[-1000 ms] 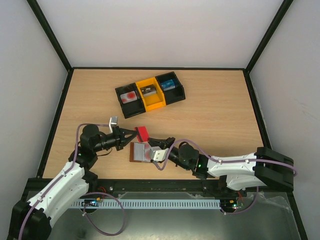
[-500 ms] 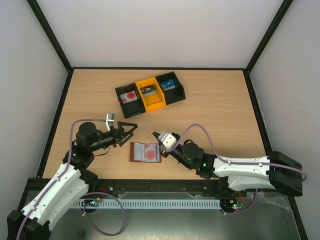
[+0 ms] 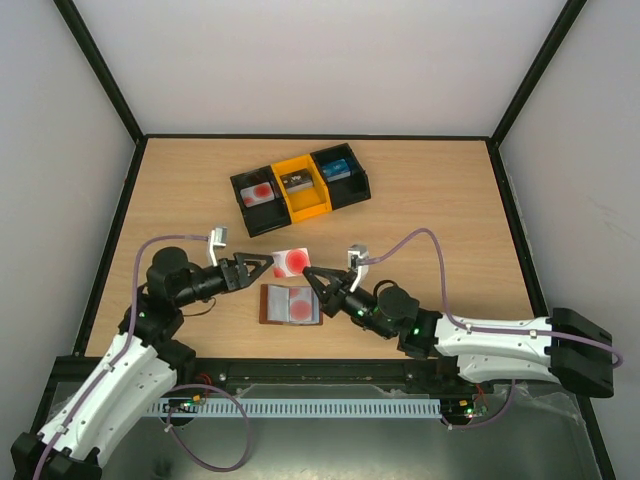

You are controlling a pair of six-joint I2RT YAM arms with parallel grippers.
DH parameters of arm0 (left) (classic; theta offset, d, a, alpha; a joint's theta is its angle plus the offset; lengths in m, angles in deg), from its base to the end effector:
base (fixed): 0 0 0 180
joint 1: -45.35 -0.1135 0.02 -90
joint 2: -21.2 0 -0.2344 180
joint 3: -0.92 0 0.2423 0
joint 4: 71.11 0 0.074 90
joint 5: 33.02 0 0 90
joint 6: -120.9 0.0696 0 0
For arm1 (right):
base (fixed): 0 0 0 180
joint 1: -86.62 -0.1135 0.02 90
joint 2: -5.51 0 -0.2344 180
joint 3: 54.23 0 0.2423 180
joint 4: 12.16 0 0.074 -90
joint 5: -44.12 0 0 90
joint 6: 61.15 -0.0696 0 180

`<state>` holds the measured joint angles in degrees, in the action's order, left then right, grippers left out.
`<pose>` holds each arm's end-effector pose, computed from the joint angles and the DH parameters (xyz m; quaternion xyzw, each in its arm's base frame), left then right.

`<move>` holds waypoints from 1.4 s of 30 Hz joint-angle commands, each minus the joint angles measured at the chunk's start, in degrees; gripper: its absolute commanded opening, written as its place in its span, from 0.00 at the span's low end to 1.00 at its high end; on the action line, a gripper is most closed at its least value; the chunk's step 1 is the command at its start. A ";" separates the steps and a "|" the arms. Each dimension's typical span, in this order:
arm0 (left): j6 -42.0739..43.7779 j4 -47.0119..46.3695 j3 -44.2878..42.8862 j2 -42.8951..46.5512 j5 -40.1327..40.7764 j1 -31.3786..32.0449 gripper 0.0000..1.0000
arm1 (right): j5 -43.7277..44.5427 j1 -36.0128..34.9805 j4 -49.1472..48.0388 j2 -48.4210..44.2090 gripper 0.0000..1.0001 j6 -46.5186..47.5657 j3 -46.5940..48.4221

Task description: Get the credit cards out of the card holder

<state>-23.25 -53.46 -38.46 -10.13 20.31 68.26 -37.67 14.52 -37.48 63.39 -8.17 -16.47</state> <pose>0.1567 -0.1114 0.2477 0.0003 0.7529 -0.5696 0.3296 0.0910 0.2493 0.2416 -0.1523 0.6572 0.5721 0.4664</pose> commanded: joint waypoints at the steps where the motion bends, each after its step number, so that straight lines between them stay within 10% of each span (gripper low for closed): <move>1: 0.32 -4.83 1.35 2.26 -4.62 0.03 0.96 | -5.33 -0.24 -17.36 1.82 0.02 -19.26 -5.43; 13: -8.08 -18.93 7.54 3.11 -10.58 0.02 0.62 | -0.53 -0.24 -25.75 2.09 0.02 -25.06 -8.65; 32: -15.39 -32.94 11.59 0.37 -12.47 0.81 0.49 | -0.89 -0.24 -30.48 7.00 0.02 -29.48 -8.19; 42: -15.24 -34.25 11.49 -0.70 -12.94 1.16 0.12 | -1.26 -0.24 -32.97 10.55 0.02 -31.56 -8.32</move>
<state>-38.62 -85.02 -26.74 -11.05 8.47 69.18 -39.57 14.54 -66.46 73.25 -38.29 -24.80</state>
